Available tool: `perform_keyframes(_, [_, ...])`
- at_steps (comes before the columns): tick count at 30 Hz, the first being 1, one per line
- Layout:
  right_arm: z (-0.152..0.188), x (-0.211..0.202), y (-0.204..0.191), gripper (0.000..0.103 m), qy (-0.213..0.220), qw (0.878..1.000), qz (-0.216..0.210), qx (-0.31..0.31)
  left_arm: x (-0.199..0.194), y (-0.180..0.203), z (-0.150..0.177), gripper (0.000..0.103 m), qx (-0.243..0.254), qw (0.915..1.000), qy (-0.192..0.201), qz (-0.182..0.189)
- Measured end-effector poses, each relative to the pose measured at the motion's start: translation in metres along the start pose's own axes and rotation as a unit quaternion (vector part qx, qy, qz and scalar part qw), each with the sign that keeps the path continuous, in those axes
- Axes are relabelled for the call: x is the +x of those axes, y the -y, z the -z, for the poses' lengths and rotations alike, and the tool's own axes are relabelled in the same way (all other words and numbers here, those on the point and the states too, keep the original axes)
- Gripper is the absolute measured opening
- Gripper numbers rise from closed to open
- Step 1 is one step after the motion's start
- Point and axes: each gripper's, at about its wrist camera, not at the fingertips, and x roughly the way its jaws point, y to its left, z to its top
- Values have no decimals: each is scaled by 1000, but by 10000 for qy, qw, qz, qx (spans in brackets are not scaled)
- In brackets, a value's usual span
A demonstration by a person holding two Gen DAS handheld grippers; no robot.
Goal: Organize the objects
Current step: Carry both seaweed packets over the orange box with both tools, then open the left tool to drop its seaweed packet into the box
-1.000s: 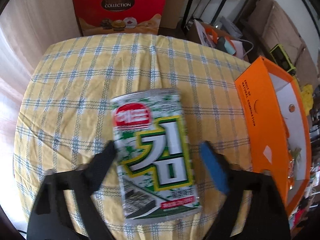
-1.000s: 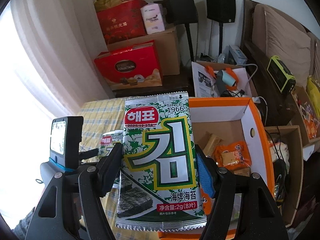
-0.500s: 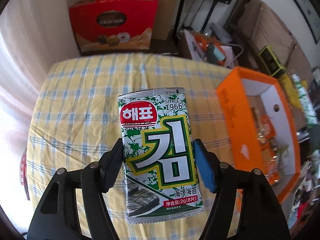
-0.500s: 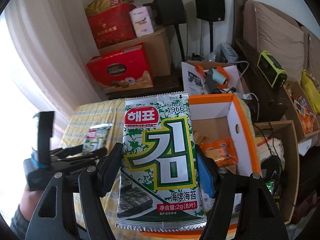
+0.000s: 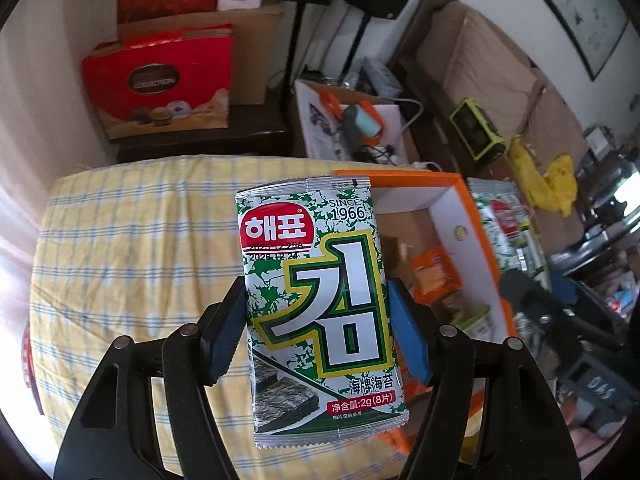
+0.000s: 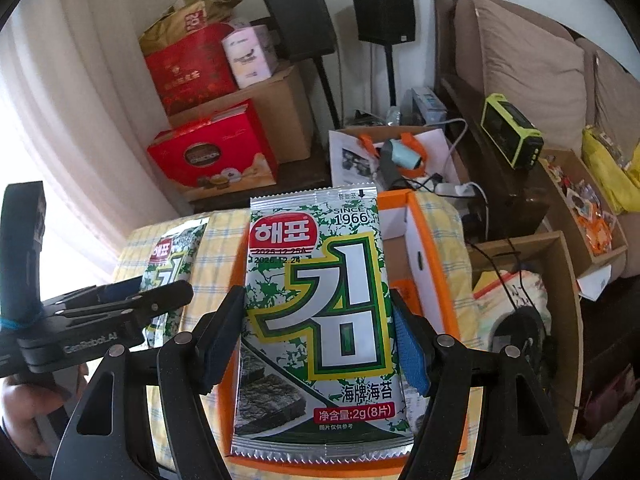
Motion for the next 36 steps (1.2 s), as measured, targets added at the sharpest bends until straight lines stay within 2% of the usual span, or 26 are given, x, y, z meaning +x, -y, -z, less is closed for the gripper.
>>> perform_keyframes(9, [-5,14,39,71,-94,9995,110,286,41,38,-14,65,-41,9992,-254,297])
perform_keyframes(18, [-8,24,60,71,-149,9989,139,411,72,57,-21,67,-90,9982,-396,434])
perform_keyframes(21, [-9,26,62,71,-138,9990,120,420,72,57,-22,70,-117,9988,-294,378])
perform_keyframes(22, [-10,26,62,71,-135,9989,114,423,70,55,-22,75,-140,9989,-244,362])
perform_keyframes(26, [-10,27,63,71,-115,9988,56,473,67,48,-26,84,-265,9977,-240,571])
perform_keyframes(28, [-10,26,65,71,-99,9986,37,515,67,47,-28,85,-187,9975,-285,625])
perform_keyframes(32, [-11,26,63,71,-106,9987,40,490,54,43,-26,89,-182,9989,-129,417])
perform_keyframes(36, [-13,29,56,71,-115,9990,14,427,38,32,-26,91,-234,9984,-45,504])
